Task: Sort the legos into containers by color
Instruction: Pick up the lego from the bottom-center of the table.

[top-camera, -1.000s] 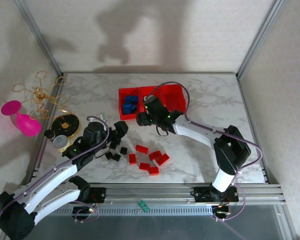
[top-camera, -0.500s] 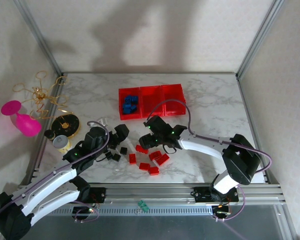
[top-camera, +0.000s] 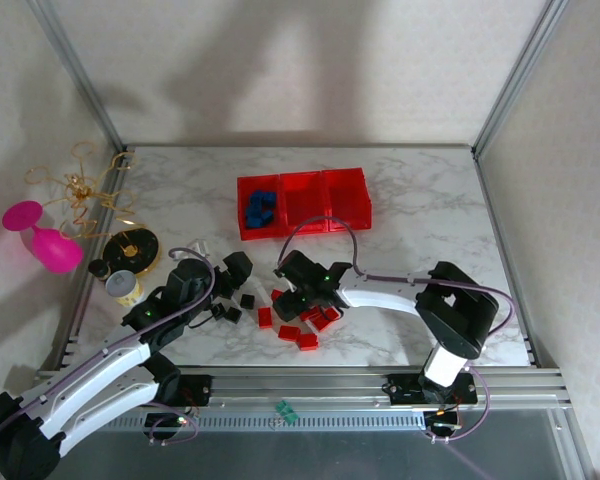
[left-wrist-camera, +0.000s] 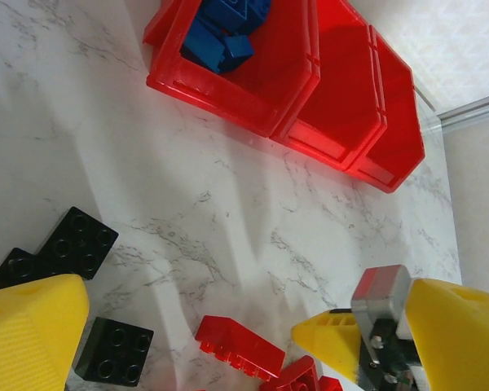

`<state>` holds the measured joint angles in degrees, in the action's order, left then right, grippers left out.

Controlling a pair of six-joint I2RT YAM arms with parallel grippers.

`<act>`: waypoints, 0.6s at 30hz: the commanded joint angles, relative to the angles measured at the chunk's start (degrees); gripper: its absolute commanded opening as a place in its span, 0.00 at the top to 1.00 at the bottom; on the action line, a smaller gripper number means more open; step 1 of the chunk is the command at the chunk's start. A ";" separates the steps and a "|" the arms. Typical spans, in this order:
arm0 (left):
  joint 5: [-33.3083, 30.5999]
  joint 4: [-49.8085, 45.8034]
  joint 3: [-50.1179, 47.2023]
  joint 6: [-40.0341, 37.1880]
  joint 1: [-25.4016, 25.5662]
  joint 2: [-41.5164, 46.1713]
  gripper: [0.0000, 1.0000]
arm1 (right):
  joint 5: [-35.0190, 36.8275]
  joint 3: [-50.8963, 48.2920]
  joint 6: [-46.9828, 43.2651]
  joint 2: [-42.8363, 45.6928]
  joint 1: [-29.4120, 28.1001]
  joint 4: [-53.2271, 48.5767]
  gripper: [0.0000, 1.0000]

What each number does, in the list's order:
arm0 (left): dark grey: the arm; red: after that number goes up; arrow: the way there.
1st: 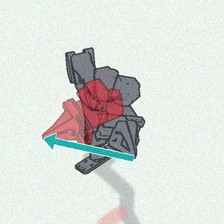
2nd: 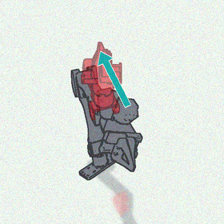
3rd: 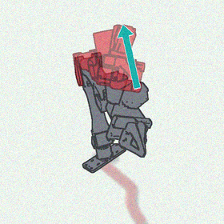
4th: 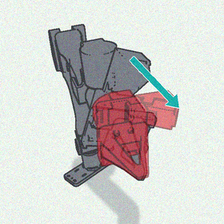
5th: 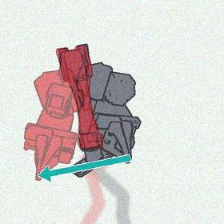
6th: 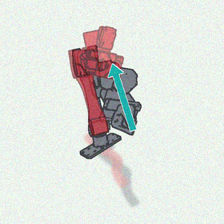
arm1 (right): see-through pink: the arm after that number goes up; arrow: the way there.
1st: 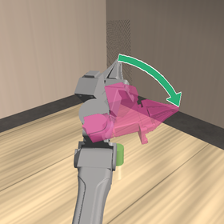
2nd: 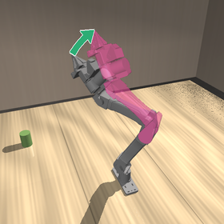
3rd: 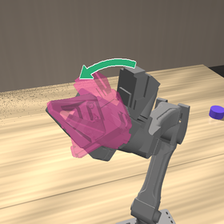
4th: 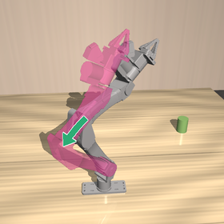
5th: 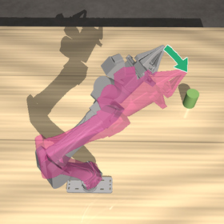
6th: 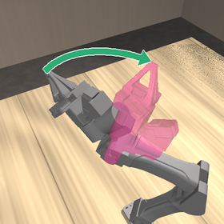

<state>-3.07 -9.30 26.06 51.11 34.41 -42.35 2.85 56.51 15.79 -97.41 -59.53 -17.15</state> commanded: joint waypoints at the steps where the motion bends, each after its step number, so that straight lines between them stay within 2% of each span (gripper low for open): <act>1: -1.85 -1.29 -0.57 0.74 0.48 1.03 0.00 | 2.49 2.31 -1.93 -2.22 -0.51 -0.23 0.27; 9: -2.37 -1.53 -0.21 0.57 0.48 0.93 0.00 | 2.21 4.94 -3.62 -5.45 -0.55 0.60 0.41; 18: -2.55 -1.22 -0.22 0.39 0.48 0.76 0.00 | 0.89 5.76 -3.78 -6.39 -0.53 1.24 0.66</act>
<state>-4.16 -9.30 26.06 51.11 34.44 -42.35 4.32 61.04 12.29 -103.55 -59.53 -16.05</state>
